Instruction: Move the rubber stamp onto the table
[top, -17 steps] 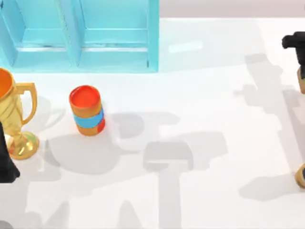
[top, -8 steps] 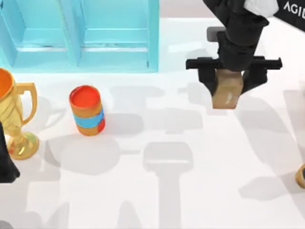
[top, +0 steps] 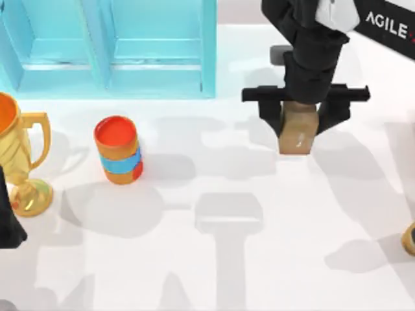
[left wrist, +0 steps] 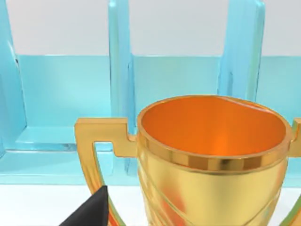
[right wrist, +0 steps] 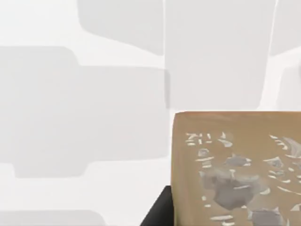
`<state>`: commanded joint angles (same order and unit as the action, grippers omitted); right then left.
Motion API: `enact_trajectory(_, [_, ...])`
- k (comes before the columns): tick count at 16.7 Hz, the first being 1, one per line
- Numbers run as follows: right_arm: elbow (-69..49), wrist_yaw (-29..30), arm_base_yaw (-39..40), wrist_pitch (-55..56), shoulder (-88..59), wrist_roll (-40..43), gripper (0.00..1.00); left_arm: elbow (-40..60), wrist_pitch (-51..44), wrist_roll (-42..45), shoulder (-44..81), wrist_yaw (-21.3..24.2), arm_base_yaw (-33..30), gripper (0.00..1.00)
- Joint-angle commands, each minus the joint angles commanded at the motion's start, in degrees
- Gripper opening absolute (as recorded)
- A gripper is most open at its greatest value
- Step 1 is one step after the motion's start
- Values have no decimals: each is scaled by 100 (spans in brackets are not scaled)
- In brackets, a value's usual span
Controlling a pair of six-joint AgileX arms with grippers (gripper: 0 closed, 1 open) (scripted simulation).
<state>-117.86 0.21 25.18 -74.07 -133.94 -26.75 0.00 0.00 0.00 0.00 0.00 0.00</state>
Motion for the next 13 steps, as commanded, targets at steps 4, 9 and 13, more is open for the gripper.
enact_trajectory(4, [405, 12, 32, 491, -68, 13, 0, 0, 0, 0, 0, 0, 0, 100])
enact_trajectory(9, [730, 14, 32, 898, -144, -10, 0, 0, 0, 0, 0, 0, 0, 100])
enact_trajectory(13, [730, 14, 32, 898, -144, -10, 15, 0, 0, 0, 0, 0, 0, 100])
